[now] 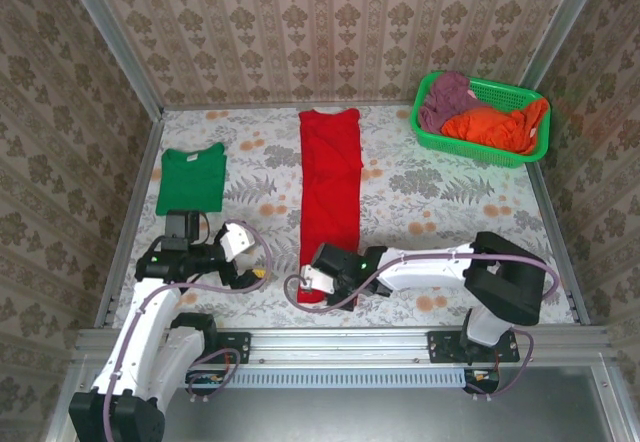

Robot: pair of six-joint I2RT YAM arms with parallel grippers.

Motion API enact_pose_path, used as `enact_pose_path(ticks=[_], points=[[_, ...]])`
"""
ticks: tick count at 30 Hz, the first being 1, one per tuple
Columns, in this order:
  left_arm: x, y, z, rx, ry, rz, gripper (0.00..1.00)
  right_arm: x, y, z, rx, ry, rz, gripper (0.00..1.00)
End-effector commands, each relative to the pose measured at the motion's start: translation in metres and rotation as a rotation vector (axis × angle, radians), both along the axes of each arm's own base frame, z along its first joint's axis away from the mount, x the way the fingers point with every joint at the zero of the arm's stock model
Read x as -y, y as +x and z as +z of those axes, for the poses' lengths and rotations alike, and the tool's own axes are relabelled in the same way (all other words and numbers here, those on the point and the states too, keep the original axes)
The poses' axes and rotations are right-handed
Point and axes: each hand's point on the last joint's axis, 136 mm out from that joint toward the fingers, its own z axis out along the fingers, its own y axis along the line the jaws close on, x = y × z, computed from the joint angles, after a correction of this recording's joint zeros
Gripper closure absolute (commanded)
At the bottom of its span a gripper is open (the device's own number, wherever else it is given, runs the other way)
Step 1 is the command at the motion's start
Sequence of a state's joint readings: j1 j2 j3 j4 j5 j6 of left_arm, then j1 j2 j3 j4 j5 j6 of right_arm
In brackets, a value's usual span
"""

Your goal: Fold and stack the t-shirts

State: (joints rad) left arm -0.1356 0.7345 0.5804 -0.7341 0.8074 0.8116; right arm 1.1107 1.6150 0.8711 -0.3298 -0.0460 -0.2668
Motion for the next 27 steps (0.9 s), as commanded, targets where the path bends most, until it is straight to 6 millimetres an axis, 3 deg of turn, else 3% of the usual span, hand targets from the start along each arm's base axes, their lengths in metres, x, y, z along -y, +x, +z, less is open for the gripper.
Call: enact_pose_path(ticks=[1,5,8,21,27], points=[[0.003,0.001,0.001,0.013,-0.028,-0.003,0.0,-0.002,-0.005,0.034,-0.044,0.054,0.036,1.0],[0.003,0.004,0.0,0.021,-0.029,-0.001,0.0,0.001,0.018,0.06,-0.024,0.101,0.026,1.0],[0.004,0.006,-0.001,0.024,-0.032,-0.004,0.0,0.005,0.047,0.075,0.012,0.101,0.026,1.0],[0.003,0.015,-0.004,0.021,-0.024,0.012,0.0,0.02,0.192,0.101,0.173,0.064,-0.037,1.0],[0.002,0.014,-0.005,0.017,-0.022,0.016,0.0,0.019,0.233,0.099,0.191,0.086,-0.062,1.0]])
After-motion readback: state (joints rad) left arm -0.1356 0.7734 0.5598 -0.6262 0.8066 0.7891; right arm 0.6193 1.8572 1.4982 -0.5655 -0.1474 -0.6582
